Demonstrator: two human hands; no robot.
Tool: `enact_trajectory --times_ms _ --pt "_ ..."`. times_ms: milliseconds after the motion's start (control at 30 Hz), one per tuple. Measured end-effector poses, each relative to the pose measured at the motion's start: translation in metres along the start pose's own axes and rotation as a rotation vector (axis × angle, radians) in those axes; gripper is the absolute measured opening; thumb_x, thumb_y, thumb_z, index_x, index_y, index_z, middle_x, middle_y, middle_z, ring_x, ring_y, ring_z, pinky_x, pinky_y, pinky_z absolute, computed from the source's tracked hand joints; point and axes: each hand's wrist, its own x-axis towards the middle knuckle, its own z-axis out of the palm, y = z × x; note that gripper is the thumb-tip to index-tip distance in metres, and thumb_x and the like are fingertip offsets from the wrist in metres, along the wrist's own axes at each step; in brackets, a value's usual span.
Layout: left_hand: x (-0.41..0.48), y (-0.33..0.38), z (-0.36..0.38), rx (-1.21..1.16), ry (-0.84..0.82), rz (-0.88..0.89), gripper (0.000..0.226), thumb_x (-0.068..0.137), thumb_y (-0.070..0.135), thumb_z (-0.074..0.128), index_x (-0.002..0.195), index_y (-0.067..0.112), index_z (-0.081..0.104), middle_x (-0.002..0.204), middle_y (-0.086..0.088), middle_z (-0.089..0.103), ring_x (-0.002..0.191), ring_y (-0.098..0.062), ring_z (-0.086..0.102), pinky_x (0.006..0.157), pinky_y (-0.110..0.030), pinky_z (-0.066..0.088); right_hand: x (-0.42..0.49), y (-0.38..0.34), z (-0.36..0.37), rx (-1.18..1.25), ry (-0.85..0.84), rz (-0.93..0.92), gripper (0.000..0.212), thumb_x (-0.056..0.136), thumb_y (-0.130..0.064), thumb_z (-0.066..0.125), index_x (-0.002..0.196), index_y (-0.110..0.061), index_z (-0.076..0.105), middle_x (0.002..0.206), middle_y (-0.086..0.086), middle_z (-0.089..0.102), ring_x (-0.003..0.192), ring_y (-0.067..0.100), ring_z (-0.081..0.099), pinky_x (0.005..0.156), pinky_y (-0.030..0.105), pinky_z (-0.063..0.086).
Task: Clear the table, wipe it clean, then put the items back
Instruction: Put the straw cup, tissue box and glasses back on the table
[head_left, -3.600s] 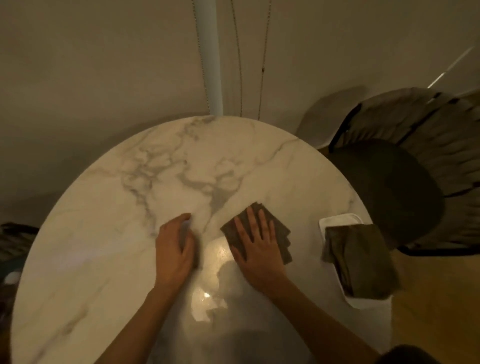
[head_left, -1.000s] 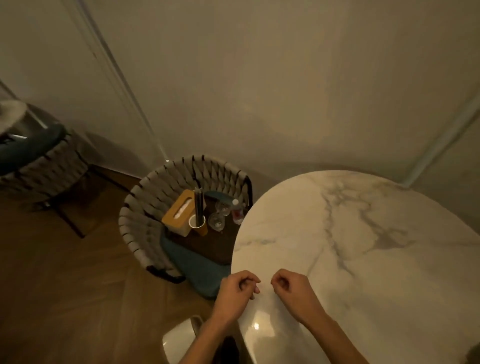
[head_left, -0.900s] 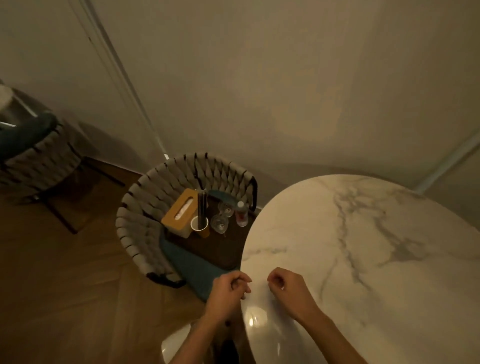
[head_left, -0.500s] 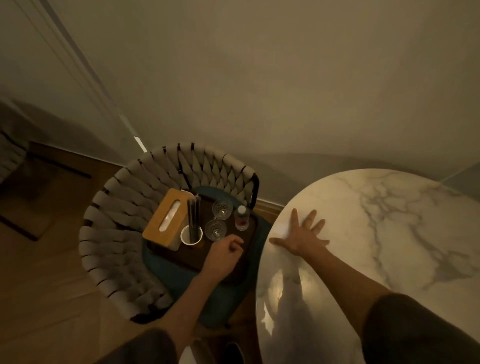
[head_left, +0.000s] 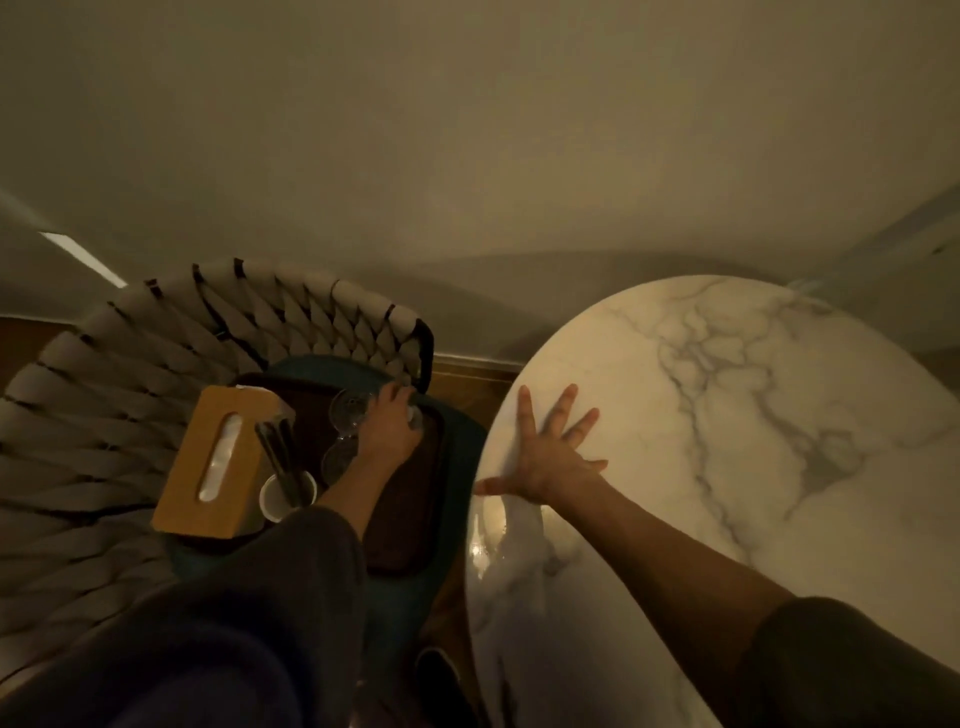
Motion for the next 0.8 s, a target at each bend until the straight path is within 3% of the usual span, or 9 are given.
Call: enact_trajectory --times_ms 133,267,533,667,733,800 --pt "0.017 -0.004 0.010 0.033 -0.063 -0.024 0.055 0.086 0.020 0.065 0.137 0.012 0.049 0.135 -0.017 0.053 0.119 -0.034 0.053 0.095 -0.040 0.044 0.004 0.000 0.001 0.008 -0.001 -0.005 0.148 0.052 -0.078 0.075 0.139 -0.041 -0.039 0.137 0.011 -0.059 0.128 0.053 -0.042 0.100 0.083 0.007" --pt "0.025 0.000 0.000 -0.003 -0.075 -0.033 0.049 0.075 0.020 0.076 0.122 0.011 0.063 0.116 -0.018 0.064 0.106 -0.036 0.060 0.082 -0.037 0.049 0.007 0.002 -0.003 -0.012 -0.006 0.005 0.150 0.051 -0.076 0.077 0.139 -0.040 -0.039 0.135 0.012 -0.060 0.126 0.054 -0.044 0.099 0.083 0.006" --pt "-0.027 0.011 -0.043 -0.094 -0.026 -0.021 0.061 0.066 0.025 0.085 0.123 0.014 0.064 0.122 -0.012 0.062 0.110 -0.026 0.058 0.087 -0.032 0.049 0.013 0.003 -0.001 -0.029 0.030 0.004 0.153 0.047 -0.077 0.078 0.137 -0.042 -0.041 0.137 0.013 -0.058 0.126 0.055 -0.043 0.097 0.084 0.006" --pt "-0.077 0.039 -0.094 -0.003 0.038 0.054 0.059 0.068 0.027 0.084 0.123 0.019 0.064 0.123 -0.008 0.060 0.111 -0.025 0.056 0.085 -0.031 0.047 0.007 0.005 -0.005 0.009 0.018 -0.012 0.153 0.045 -0.077 0.079 0.140 -0.042 -0.037 0.140 0.015 -0.055 0.126 0.056 -0.042 0.097 0.084 0.003" --pt "-0.101 0.059 -0.122 0.061 0.076 0.113 0.058 0.067 0.030 0.084 0.121 0.021 0.065 0.120 -0.007 0.063 0.108 -0.023 0.057 0.084 -0.031 0.047 0.002 0.009 -0.019 0.007 0.010 -0.077 0.148 0.048 -0.080 0.075 0.147 -0.038 -0.026 0.148 0.020 -0.043 0.132 0.058 -0.034 0.105 0.079 0.002" --pt "-0.124 0.084 -0.145 0.098 0.108 0.165 0.059 0.063 0.034 0.085 0.118 0.022 0.066 0.115 -0.003 0.065 0.101 -0.018 0.058 0.082 -0.030 0.048 -0.015 0.020 -0.033 0.053 0.024 -0.218 0.136 0.056 -0.075 0.075 0.154 -0.032 -0.010 0.160 0.021 -0.013 0.144 0.052 -0.006 0.116 0.063 0.013"
